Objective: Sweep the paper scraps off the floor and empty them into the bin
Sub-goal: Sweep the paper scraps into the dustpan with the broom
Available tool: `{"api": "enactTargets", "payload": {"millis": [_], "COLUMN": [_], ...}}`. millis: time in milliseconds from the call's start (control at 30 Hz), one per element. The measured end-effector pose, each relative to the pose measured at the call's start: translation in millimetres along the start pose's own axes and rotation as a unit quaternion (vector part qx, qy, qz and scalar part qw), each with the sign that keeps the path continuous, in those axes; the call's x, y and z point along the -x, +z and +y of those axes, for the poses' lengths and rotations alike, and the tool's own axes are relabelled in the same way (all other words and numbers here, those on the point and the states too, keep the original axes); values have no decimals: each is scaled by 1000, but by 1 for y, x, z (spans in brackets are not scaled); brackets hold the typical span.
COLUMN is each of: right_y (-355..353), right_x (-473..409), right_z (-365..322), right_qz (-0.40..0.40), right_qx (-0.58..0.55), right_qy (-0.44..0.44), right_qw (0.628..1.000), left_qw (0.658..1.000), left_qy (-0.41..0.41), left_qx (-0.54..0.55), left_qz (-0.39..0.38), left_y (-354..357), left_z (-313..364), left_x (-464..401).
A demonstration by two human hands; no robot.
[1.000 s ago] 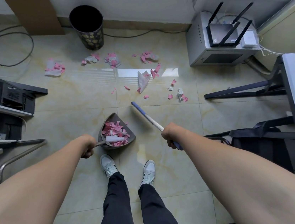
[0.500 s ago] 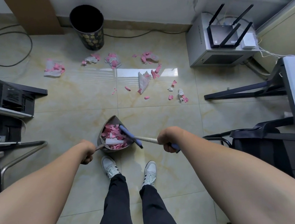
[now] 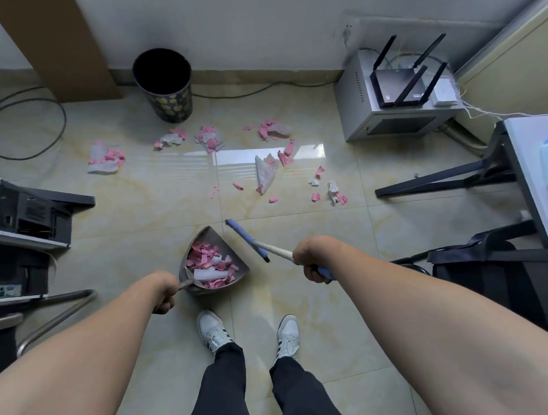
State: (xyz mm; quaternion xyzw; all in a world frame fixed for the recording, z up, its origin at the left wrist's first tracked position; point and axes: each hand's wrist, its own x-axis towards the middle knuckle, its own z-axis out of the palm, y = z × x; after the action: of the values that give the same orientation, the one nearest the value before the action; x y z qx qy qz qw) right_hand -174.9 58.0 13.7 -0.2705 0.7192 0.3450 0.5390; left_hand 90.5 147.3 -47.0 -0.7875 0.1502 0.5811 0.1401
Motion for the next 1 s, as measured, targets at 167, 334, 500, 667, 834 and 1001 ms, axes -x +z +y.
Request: {"api": "enactTargets", "payload": {"millis": [167,334,500,667,834,1001], "right_y": [-5,-17,-39,-59,-85,-108], "right_x": [8,2,-12,-19,-28,-35], "right_z": [4,3,-27,-67,-101,-135], "right_qz": [33,75,82,52,52,63], "right_qx": [-16,-66,-79,-145,-116,-56], "right_qy": [-46,-100,-110,-90,-108,-118], "right_qw": [998,990,987,984,986,989], "left_qw": [1000,999,996,993,990,985], "left_qy": [7,17,8,-24,-70,-93], "left_qx": [23,38,86,115,117,140], "left_qz": [15,25,25,7,-25,-42], "left_y": [-7,-15,-20,-19,-14,-4], "left_z": [9,18,31,39,51,64], "left_x": [17,22,15,-2,-13,-20]}}
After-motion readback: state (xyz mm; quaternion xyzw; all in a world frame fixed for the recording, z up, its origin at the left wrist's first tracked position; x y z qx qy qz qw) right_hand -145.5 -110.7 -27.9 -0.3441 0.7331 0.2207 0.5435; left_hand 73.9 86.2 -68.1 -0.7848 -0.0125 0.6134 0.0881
